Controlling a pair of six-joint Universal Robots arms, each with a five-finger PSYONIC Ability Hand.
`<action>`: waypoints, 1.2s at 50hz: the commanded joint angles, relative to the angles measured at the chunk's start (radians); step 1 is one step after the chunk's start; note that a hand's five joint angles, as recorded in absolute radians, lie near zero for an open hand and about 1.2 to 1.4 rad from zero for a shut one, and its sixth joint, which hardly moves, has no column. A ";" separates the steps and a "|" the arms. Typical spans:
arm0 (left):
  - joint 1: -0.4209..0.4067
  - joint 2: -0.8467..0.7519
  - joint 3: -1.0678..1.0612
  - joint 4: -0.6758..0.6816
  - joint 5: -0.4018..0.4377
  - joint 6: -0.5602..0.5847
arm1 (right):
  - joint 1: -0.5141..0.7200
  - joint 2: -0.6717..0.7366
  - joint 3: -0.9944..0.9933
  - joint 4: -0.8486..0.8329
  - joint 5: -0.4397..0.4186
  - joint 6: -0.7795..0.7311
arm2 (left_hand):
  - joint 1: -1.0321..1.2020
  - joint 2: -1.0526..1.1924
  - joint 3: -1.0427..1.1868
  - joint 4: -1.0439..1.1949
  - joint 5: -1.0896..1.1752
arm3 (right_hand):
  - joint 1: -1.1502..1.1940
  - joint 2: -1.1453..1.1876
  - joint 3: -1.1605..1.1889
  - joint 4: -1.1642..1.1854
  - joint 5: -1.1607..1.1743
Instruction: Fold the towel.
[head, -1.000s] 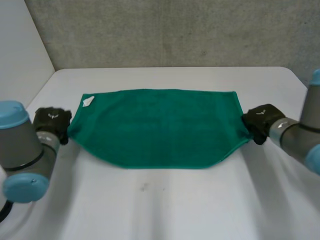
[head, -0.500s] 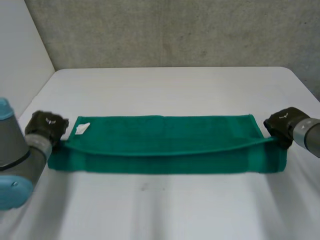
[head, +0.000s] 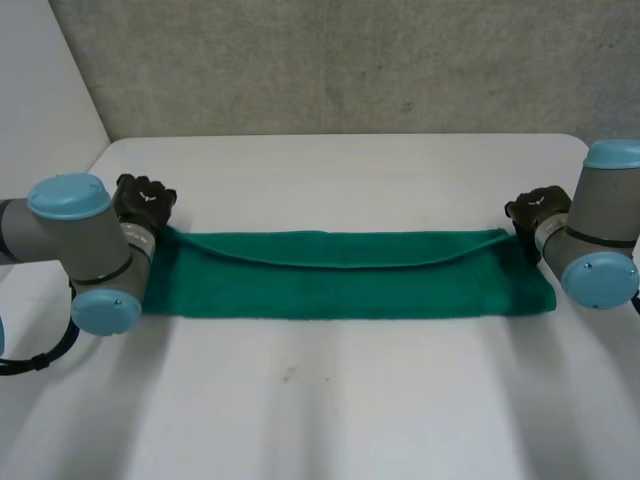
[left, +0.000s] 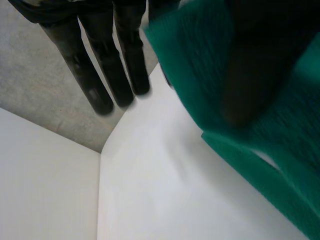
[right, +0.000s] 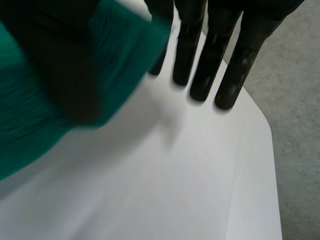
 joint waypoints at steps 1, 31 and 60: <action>-0.016 0.012 -0.008 0.055 -0.011 0.000 | 0.002 0.026 -0.074 0.001 0.073 0.061 | -0.343 -0.401 -0.406 -0.397 -0.401 | -0.365 -0.525 -0.563 -0.573 -0.564; -0.062 0.205 -0.209 0.029 -0.057 -0.012 | -0.001 -0.292 0.305 0.050 -0.195 0.206 | -0.217 -0.275 -0.280 -0.271 -0.276 | 0.098 -0.062 -0.100 -0.110 -0.101; -0.065 0.256 -0.308 0.012 -0.058 -0.017 | -0.054 -0.271 0.483 -0.015 -0.131 0.197 | -0.238 -0.296 -0.301 -0.292 -0.296 | 0.740 0.580 0.543 0.532 0.541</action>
